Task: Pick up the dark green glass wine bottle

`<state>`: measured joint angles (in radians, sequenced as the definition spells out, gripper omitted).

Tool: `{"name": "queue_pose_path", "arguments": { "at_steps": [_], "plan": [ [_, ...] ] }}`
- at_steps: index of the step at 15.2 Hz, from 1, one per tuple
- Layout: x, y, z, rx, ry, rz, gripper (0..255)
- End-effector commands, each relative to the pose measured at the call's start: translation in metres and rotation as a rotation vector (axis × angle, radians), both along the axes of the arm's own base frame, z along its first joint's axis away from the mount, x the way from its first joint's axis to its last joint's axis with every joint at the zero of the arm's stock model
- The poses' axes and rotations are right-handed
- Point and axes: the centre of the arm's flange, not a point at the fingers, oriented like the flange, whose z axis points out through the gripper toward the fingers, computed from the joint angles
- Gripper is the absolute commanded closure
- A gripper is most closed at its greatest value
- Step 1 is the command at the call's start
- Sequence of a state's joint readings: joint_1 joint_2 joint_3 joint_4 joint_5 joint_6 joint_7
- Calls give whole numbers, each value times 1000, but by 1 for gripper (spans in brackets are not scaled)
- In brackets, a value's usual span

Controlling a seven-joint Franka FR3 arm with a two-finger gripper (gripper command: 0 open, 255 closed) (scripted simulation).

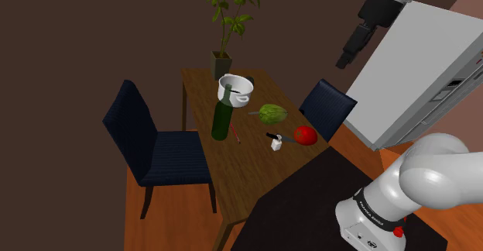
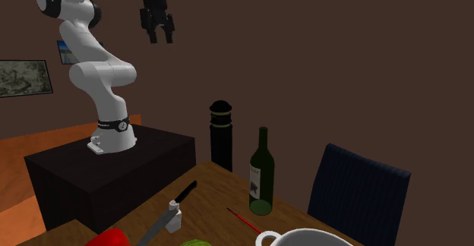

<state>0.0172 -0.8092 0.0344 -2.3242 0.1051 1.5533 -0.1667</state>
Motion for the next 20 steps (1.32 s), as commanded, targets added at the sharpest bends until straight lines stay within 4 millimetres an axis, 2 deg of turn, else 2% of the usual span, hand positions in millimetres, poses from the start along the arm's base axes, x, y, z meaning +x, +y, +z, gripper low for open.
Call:
{"name": "queue_pose_path", "arguments": {
  "at_steps": [1, 20],
  "plan": [
    [0, 0, 0, 0, 0, 0, 0],
    [209, 44, -141, -24, 42, -37, 0]
  ]
}}
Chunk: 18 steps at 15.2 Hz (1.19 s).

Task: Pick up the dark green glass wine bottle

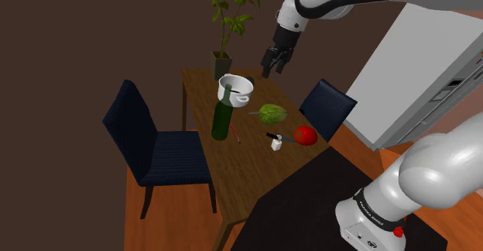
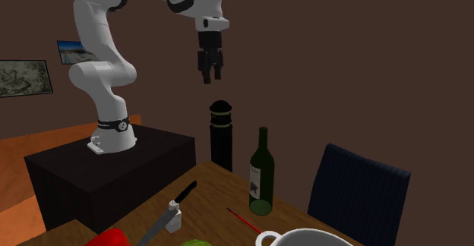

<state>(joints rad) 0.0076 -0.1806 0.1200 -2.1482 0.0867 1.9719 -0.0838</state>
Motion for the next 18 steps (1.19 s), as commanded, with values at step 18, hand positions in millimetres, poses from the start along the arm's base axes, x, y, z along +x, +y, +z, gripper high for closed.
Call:
{"name": "queue_pose_path", "arguments": {
  "at_steps": [18],
  "plan": [
    [197, 32, -144, -22, 40, -35, 0]
  ]
}}
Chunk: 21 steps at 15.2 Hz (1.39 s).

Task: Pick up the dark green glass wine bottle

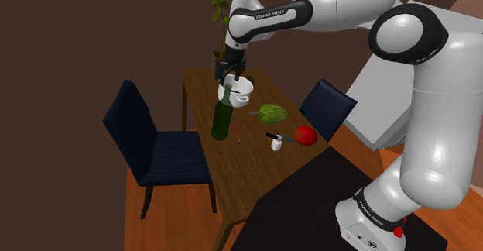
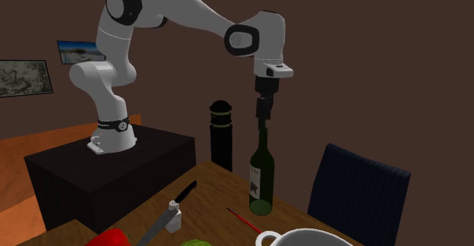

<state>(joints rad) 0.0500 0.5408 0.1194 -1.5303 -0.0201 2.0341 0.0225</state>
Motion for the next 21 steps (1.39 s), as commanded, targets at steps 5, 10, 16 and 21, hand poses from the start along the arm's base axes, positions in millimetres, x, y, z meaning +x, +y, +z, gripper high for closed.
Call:
{"name": "queue_pose_path", "arguments": {
  "at_steps": [5, 10, 16, 21],
  "plan": [
    [5, 0, -33, -1, 1, -1, 0],
    [6, 0, -45, -1, 1, -1, 255],
    [6, 0, -46, -1, 1, -1, 255],
    [5, 0, -36, -1, 1, -1, 255]
  ]
}}
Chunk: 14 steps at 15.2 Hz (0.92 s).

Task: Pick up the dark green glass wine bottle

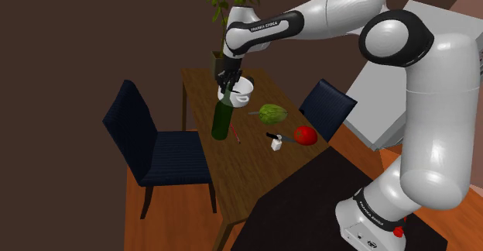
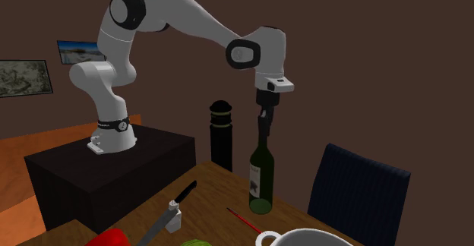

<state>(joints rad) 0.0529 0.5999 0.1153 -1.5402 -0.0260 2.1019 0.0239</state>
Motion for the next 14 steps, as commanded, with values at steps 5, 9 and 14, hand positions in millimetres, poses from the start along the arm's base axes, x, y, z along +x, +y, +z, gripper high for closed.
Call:
{"name": "queue_pose_path", "arguments": {
  "at_steps": [5, 9, 14],
  "plan": [
    [1, 0, 30, 0, 0, 0, 255],
    [1, 0, 51, 0, 0, 0, 255],
    [1, 0, 73, 0, 0, 0, 255]
  ]
}}
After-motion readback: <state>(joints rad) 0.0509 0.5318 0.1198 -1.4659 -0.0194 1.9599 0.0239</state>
